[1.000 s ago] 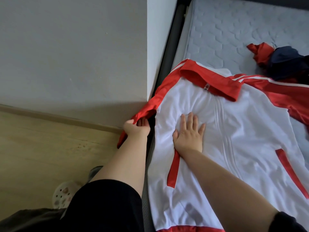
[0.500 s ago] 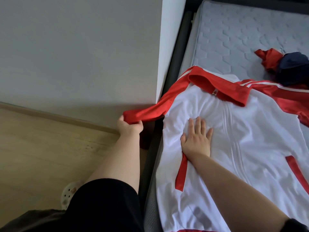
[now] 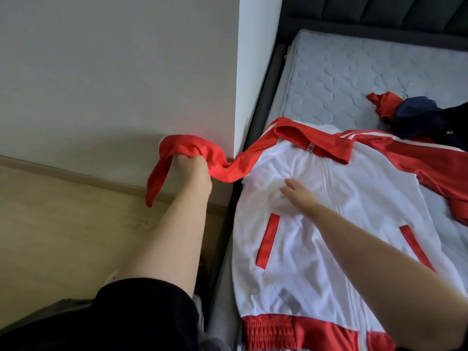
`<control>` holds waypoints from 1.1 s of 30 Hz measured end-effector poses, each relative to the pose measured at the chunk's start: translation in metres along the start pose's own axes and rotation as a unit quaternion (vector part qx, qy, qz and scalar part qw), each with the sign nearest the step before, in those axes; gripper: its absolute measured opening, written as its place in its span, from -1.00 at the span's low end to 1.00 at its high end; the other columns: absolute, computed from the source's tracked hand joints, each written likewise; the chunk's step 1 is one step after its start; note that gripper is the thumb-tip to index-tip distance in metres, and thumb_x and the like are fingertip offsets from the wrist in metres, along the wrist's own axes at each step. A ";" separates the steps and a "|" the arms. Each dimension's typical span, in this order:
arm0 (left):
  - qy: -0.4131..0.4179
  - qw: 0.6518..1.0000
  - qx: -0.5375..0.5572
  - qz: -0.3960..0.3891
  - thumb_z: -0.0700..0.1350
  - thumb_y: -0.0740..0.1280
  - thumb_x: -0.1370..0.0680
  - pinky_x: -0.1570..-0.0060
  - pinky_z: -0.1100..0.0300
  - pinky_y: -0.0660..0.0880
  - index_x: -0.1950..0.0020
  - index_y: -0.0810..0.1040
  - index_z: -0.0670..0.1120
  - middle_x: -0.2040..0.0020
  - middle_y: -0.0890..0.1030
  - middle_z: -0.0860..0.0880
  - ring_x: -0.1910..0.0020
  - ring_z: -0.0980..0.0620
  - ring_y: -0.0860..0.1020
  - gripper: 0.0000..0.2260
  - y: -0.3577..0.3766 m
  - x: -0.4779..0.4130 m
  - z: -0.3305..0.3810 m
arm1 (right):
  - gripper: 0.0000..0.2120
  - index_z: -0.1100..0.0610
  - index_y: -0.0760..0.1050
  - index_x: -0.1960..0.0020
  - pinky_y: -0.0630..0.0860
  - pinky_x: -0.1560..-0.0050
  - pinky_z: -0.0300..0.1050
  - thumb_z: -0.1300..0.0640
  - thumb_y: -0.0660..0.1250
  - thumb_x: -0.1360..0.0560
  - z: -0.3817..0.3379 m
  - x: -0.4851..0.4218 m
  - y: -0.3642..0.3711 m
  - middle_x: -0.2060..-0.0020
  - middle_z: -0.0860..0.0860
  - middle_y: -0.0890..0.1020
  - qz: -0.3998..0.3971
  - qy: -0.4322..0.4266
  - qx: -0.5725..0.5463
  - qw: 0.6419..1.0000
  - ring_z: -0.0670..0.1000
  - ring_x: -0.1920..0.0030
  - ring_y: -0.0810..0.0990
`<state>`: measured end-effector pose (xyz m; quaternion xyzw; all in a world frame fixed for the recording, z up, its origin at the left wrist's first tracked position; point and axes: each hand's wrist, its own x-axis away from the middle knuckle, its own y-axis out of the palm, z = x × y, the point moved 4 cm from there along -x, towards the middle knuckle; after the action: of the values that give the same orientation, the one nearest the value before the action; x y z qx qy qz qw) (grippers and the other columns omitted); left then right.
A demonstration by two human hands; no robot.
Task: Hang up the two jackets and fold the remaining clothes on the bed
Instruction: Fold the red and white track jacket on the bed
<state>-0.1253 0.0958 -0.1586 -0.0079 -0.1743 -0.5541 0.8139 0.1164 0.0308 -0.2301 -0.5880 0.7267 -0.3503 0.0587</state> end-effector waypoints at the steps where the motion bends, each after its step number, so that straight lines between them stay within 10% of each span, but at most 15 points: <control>1: 0.094 0.987 -0.126 -0.016 -0.45 0.08 -0.49 -0.18 0.39 0.24 -0.40 0.32 -0.27 -0.31 0.43 -0.16 -0.31 -0.14 0.40 -0.53 0.008 0.017 0.001 | -0.67 0.13 0.39 -0.32 0.33 -0.12 -0.15 0.07 0.20 -0.58 -0.001 0.007 -0.009 -0.19 0.08 0.48 -0.005 0.024 -0.105 0.994 0.04 -0.11 0.48; 3: 0.349 0.845 -0.365 -0.174 -0.42 0.11 -0.45 -0.29 0.25 0.18 -0.38 0.37 -0.23 -0.29 0.45 -0.23 -0.31 -0.22 0.38 -0.52 0.034 0.059 -0.010 | -0.76 0.12 0.43 -0.19 0.37 0.02 -0.10 0.04 0.15 -0.60 0.000 0.019 -0.024 -0.07 0.07 0.50 -0.016 0.071 -0.292 0.954 0.01 0.01 0.49; 6: 0.504 0.422 -0.649 -0.382 -0.27 0.14 -0.50 -0.43 -0.16 -0.10 -0.30 0.49 -0.08 -0.38 0.37 -0.17 -0.44 -0.22 0.17 -0.61 0.043 0.109 -0.074 | -0.73 0.11 0.47 -0.03 0.43 0.09 -0.10 -0.05 0.11 -0.58 0.015 0.032 -0.051 0.10 0.05 0.59 0.000 0.118 -0.483 0.868 0.03 0.07 0.55; 8: 0.462 0.351 -0.705 -0.408 -0.21 0.14 -0.54 -0.42 -0.21 -0.14 -0.39 0.40 -0.01 -0.54 0.10 -0.11 -0.52 -0.15 -0.07 -0.59 0.031 0.115 -0.104 | -0.69 0.09 0.52 0.03 0.54 0.02 -0.02 -0.12 0.19 -0.49 0.032 0.039 -0.072 0.14 0.06 0.66 0.015 0.098 -0.589 0.802 0.07 0.11 0.63; 11: 0.358 0.416 -0.725 -0.417 -0.23 0.13 -0.53 -0.44 -0.16 -0.09 -0.53 0.08 0.10 -0.57 -0.10 -0.05 -0.53 -0.08 -0.16 -0.40 0.020 0.111 -0.121 | -0.55 0.23 0.60 -0.05 0.55 0.07 0.21 -0.09 0.38 -0.33 0.068 0.057 -0.092 0.03 0.20 0.67 0.019 0.073 -0.650 0.757 0.22 0.09 0.68; 14: 0.315 0.514 -0.697 -0.389 -0.25 0.20 -0.49 -0.46 -0.04 0.01 -0.49 0.25 0.08 -0.56 0.01 -0.07 -0.53 -0.06 -0.04 -0.43 0.020 0.100 -0.112 | -0.41 0.38 0.46 -0.26 0.53 -0.08 0.16 -0.07 0.34 -0.44 0.096 0.072 -0.097 -0.07 0.32 0.59 -0.021 0.077 -0.633 0.770 0.29 -0.02 0.62; 16: 0.292 0.612 -0.657 -0.331 -0.23 0.23 -0.49 -0.39 0.08 0.19 -0.40 0.41 0.01 -0.50 0.18 -0.09 -0.47 -0.09 0.15 -0.53 0.020 0.096 -0.103 | -0.46 0.45 0.57 -0.03 0.61 0.07 0.16 -0.07 0.32 -0.42 0.108 0.078 -0.097 0.03 0.40 0.59 -0.053 0.105 -0.638 0.761 0.32 0.05 0.63; 18: 0.231 0.725 -0.598 -0.252 -0.25 0.22 -0.49 -0.24 0.12 0.34 -0.29 0.51 -0.08 -0.33 0.34 -0.12 -0.31 -0.13 0.35 -0.63 0.016 0.092 -0.095 | -0.44 0.33 0.64 0.21 0.63 0.29 -0.03 -0.22 0.29 -0.36 0.113 0.085 -0.103 0.20 0.26 0.67 -0.018 0.139 -0.559 0.817 0.16 0.23 0.69; 21: 0.056 0.864 -0.474 -0.159 -0.24 0.21 -0.50 -0.15 0.06 0.45 -0.21 0.49 -0.19 -0.22 0.45 -0.22 -0.14 -0.22 0.50 -0.71 0.017 0.086 -0.098 | -0.45 0.23 0.55 -0.03 0.52 0.04 -0.01 -0.26 0.14 -0.50 0.114 0.100 -0.106 0.04 0.14 0.68 -0.069 0.160 -0.499 0.849 0.06 0.12 0.67; 23: -0.077 0.925 -0.347 -0.131 -0.25 0.20 -0.50 0.07 -0.07 0.56 -0.22 0.39 -0.24 -0.15 0.50 -0.25 -0.02 -0.27 0.57 -0.71 0.020 0.089 -0.106 | -0.61 0.15 0.52 -0.15 0.45 -0.06 -0.11 -0.11 0.27 -0.48 0.104 0.108 -0.108 -0.10 0.08 0.64 -0.129 0.165 -0.290 0.934 -0.03 0.01 0.62; 28: -0.176 0.901 -0.367 -0.146 -0.03 0.34 -0.54 0.56 0.20 0.43 0.01 0.41 -0.21 0.34 0.50 -0.15 0.47 -0.03 0.49 -0.74 0.014 0.104 -0.121 | -0.80 0.11 0.59 0.10 0.46 0.27 -0.27 0.34 0.33 -0.36 0.082 0.108 -0.107 0.30 0.06 0.61 -0.134 0.127 0.153 0.971 -0.01 0.28 0.55; 33: -0.266 0.942 -0.113 -0.169 -0.29 0.25 -0.54 0.27 0.12 0.51 0.09 0.46 -0.17 0.22 0.51 -0.12 0.27 -0.04 0.50 -0.95 0.023 0.107 -0.123 | -0.71 0.23 0.53 0.05 0.49 0.32 -0.16 0.45 0.10 -0.42 0.099 0.119 -0.126 0.20 0.23 0.52 -0.064 0.193 -0.038 0.978 0.07 0.34 0.54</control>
<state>-0.0363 -0.0167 -0.2388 -0.2172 -0.3195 -0.6772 0.6262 0.2324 -0.1279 -0.1926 -0.5567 0.6977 -0.4325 -0.1276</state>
